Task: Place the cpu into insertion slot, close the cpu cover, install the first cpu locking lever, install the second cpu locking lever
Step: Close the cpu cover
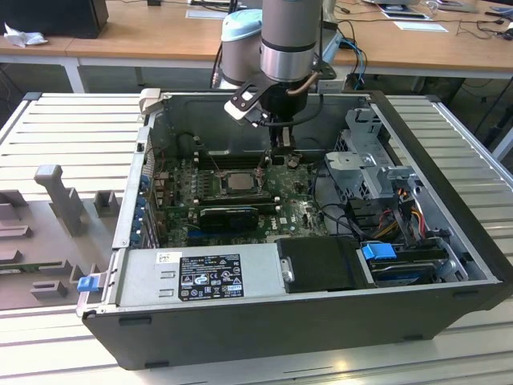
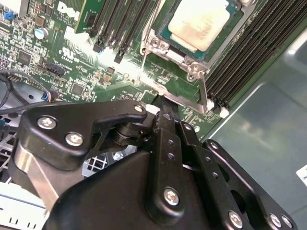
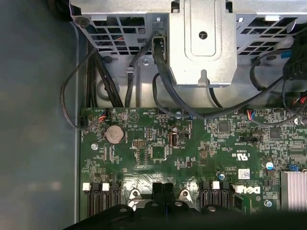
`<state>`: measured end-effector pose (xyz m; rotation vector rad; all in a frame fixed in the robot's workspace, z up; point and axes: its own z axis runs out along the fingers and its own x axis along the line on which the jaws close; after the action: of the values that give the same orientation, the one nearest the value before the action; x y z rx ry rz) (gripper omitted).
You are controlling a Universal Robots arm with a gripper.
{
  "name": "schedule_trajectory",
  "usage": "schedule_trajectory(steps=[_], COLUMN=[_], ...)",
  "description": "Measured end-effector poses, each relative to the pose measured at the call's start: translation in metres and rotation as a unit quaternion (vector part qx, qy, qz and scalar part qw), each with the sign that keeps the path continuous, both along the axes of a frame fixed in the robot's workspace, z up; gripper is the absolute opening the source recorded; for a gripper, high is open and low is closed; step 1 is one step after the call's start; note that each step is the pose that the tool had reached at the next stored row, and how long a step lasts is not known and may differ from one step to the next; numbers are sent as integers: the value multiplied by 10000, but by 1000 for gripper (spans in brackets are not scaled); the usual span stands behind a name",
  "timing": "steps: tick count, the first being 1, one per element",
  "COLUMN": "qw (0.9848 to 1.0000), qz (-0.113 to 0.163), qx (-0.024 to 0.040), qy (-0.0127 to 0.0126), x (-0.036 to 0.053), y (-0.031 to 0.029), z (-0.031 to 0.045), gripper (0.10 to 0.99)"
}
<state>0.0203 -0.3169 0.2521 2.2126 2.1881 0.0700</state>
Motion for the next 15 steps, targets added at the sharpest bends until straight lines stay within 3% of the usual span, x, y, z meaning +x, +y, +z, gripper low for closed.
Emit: schedule_trajectory(steps=[3,15], qw=[10000,10000], qz=[0,0], qx=[0,0], qy=[0,0], x=[-57,-124], y=[0,0], z=[0,-2], gripper=[106,106])
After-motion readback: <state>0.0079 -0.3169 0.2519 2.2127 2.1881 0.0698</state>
